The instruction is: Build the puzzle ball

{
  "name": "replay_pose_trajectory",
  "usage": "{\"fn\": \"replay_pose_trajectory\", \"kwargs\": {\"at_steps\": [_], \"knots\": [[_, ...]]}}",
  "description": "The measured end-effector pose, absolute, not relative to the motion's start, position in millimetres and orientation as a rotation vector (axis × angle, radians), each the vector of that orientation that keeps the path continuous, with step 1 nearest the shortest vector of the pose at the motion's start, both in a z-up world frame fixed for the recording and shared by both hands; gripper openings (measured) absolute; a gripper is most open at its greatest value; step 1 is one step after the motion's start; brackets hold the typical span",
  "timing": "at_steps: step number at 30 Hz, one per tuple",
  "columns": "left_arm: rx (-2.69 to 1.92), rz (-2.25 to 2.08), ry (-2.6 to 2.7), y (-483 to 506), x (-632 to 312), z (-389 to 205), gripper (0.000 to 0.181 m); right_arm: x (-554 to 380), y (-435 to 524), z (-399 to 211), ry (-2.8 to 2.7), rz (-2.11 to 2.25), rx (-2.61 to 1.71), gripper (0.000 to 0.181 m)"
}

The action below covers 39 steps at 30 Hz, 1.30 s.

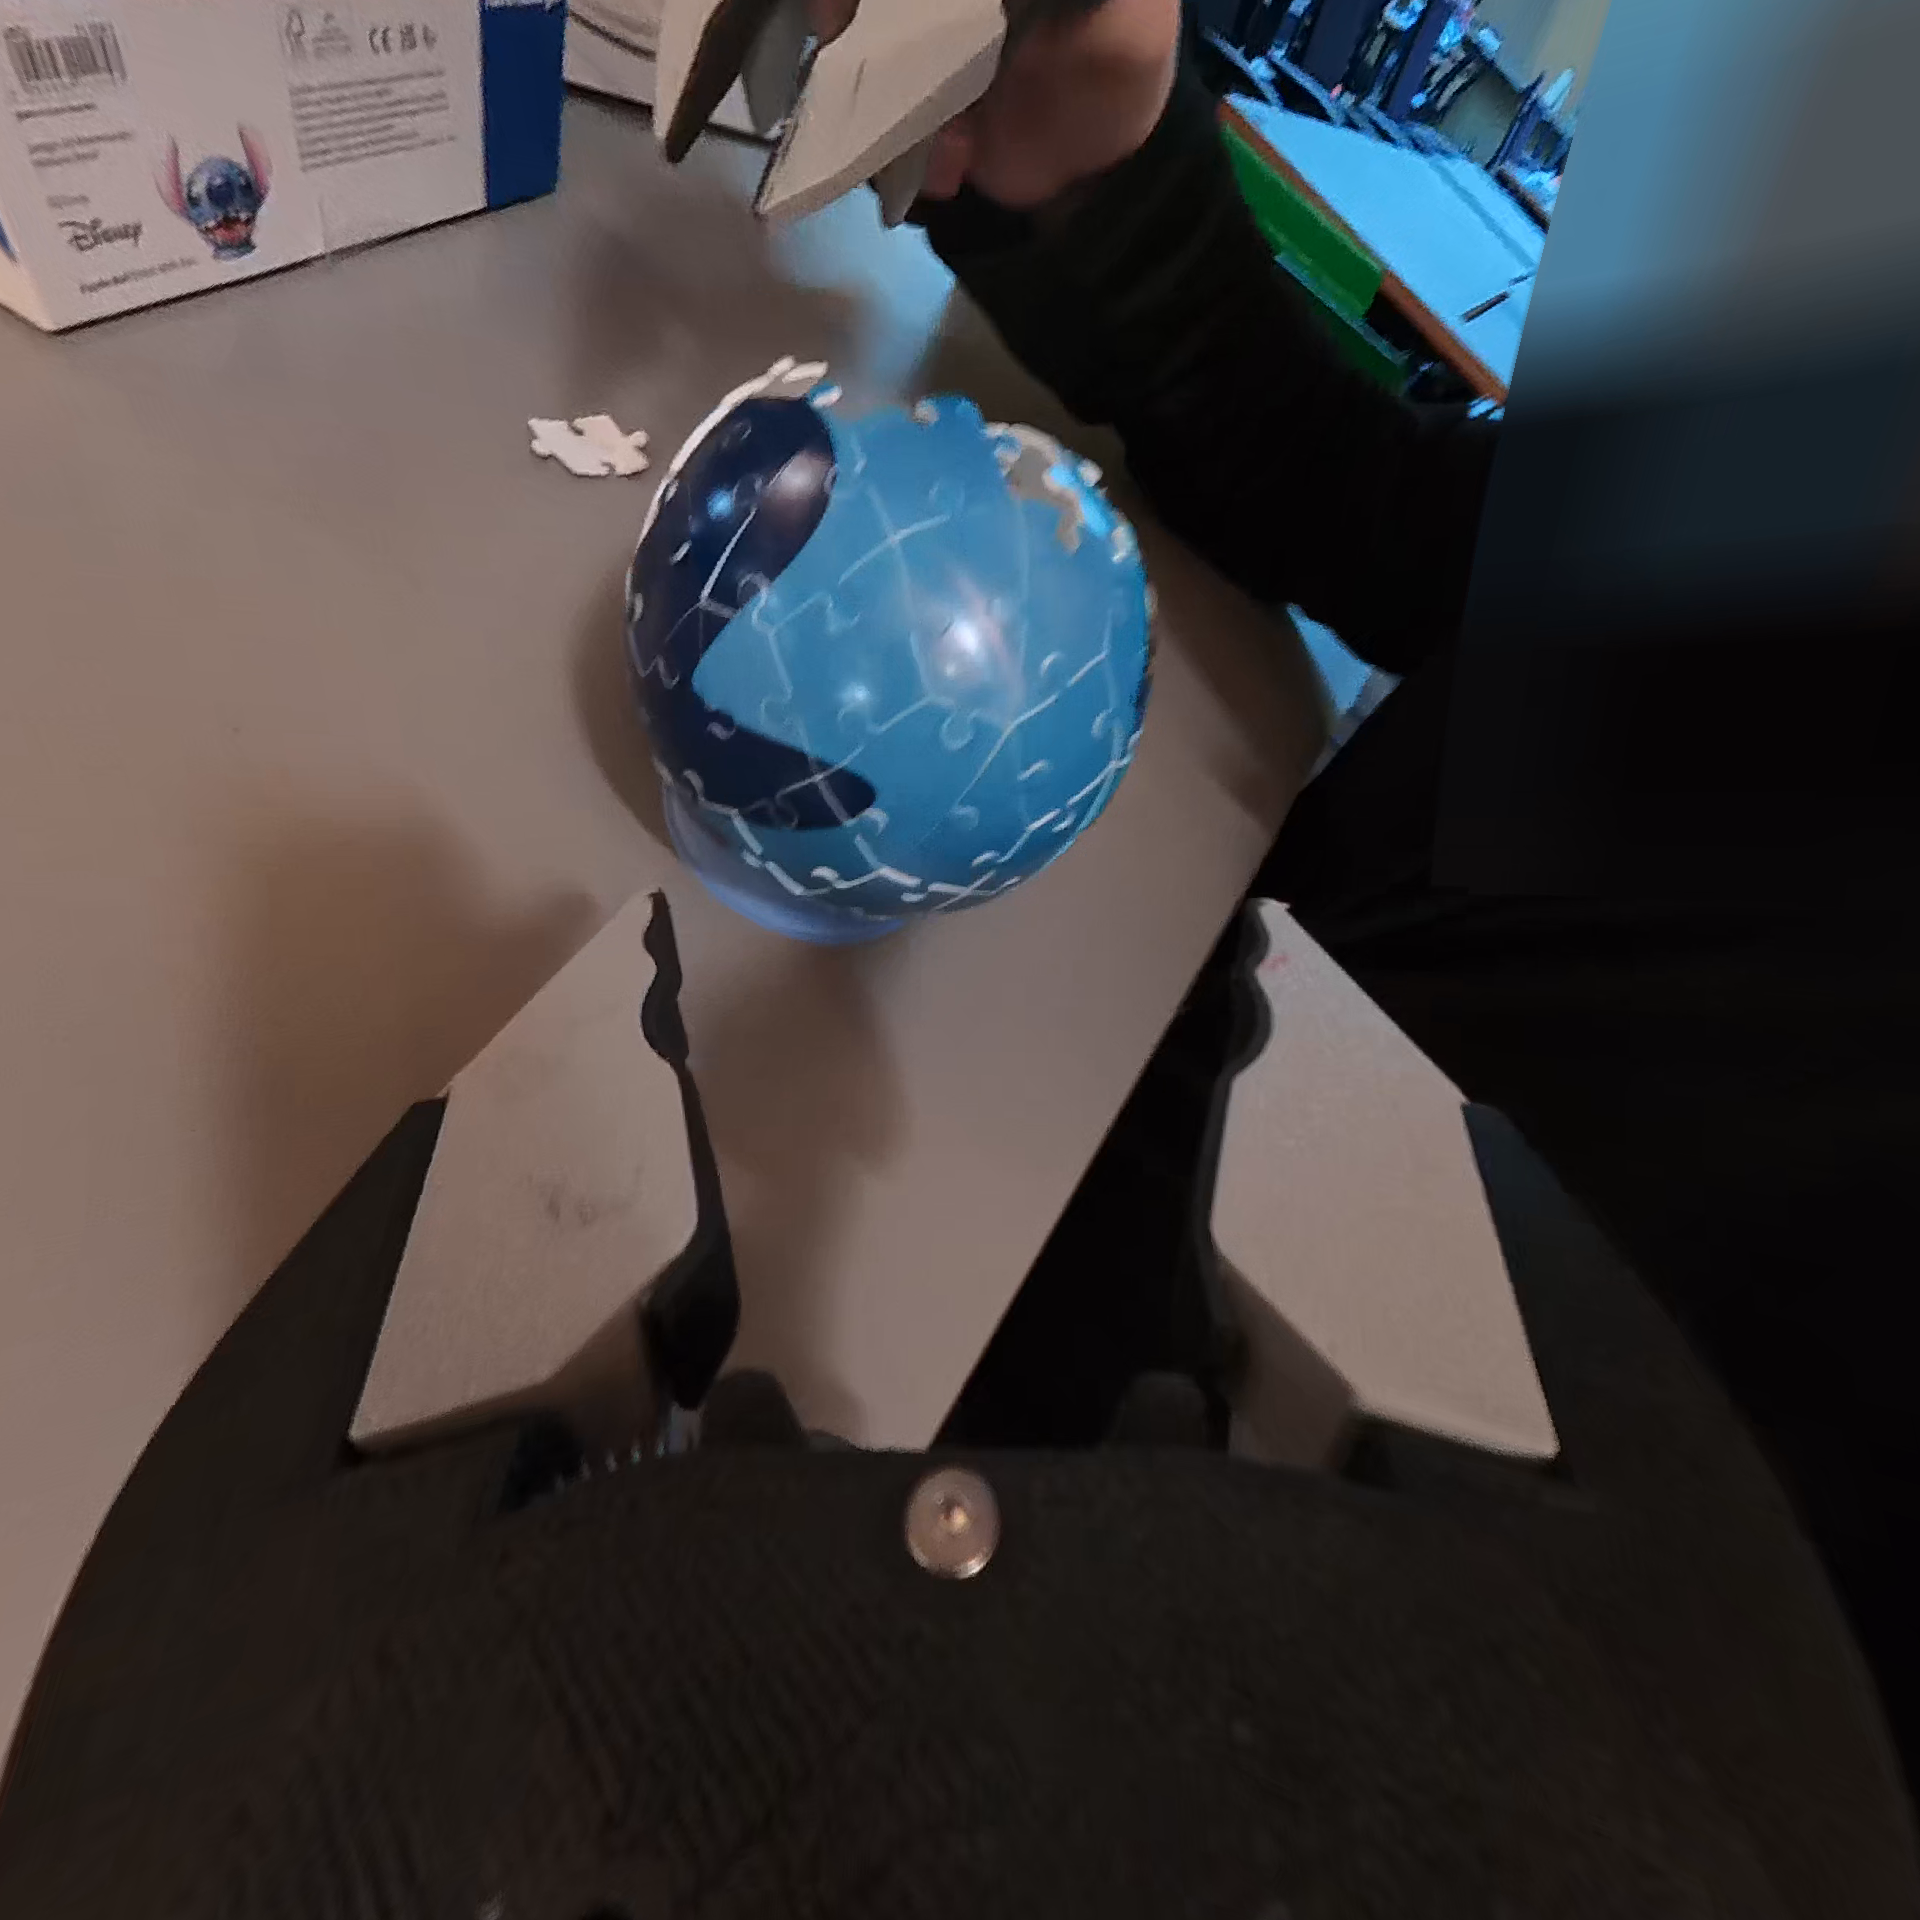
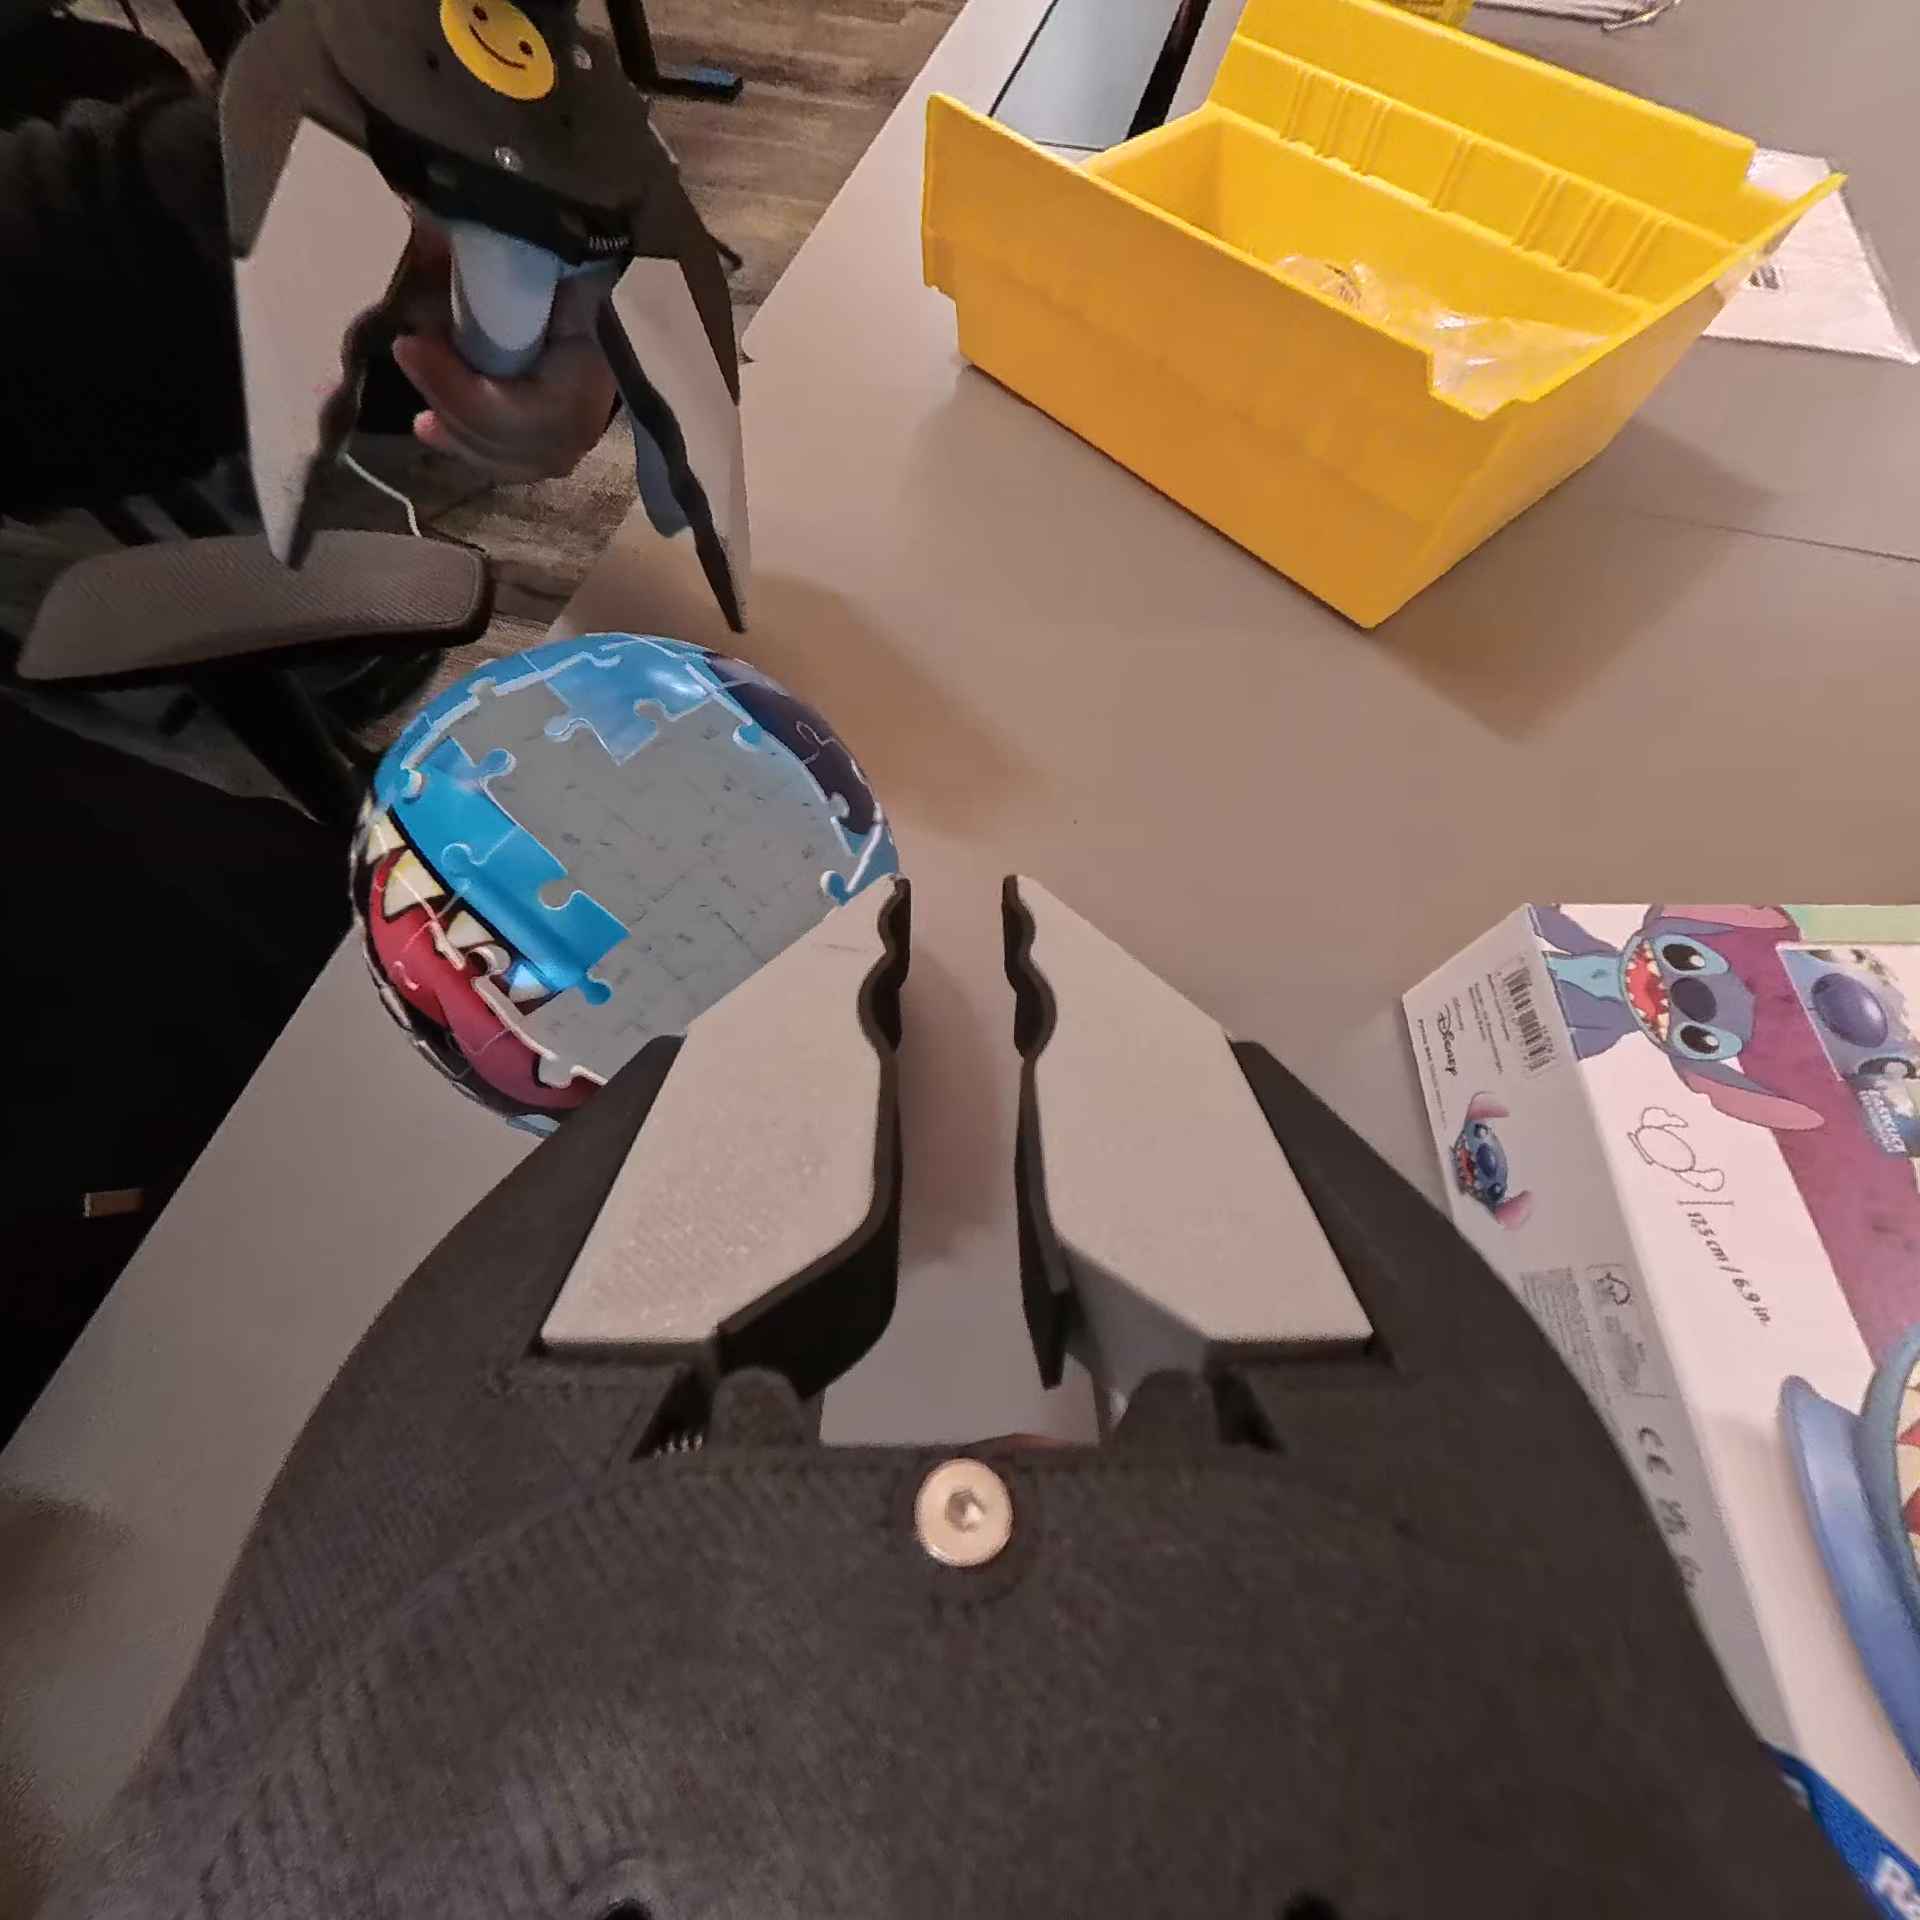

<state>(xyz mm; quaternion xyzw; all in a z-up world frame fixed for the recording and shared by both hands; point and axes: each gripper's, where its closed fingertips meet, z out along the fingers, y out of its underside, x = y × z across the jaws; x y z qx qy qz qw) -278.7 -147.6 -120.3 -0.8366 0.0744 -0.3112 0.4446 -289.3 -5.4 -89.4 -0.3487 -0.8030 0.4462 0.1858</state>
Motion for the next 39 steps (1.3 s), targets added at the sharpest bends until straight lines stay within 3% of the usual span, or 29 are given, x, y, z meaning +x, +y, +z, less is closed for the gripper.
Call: {"fn": "replay_pose_trajectory", "kwargs": {"at_steps": [9,20,39], "knots": [[-2.033,-0.617,0.213,-138.8,-304.1,-135.6,0.101,-301.2,6.6,-107.7,-2.245,1.354,-1.156,0.019],[-1.732,-0.652,0.237,-94.1,-343.2,-107.0,0.097,-321.3,64.4,-115.5,-1.900,1.491,-1.147,0.021],[-1.684,-0.449,0.258,-59.4,-367.5,-117.8,0.087,-278.3,83.3,-178.6,-1.910,1.019,-1.263,0.031]]}}
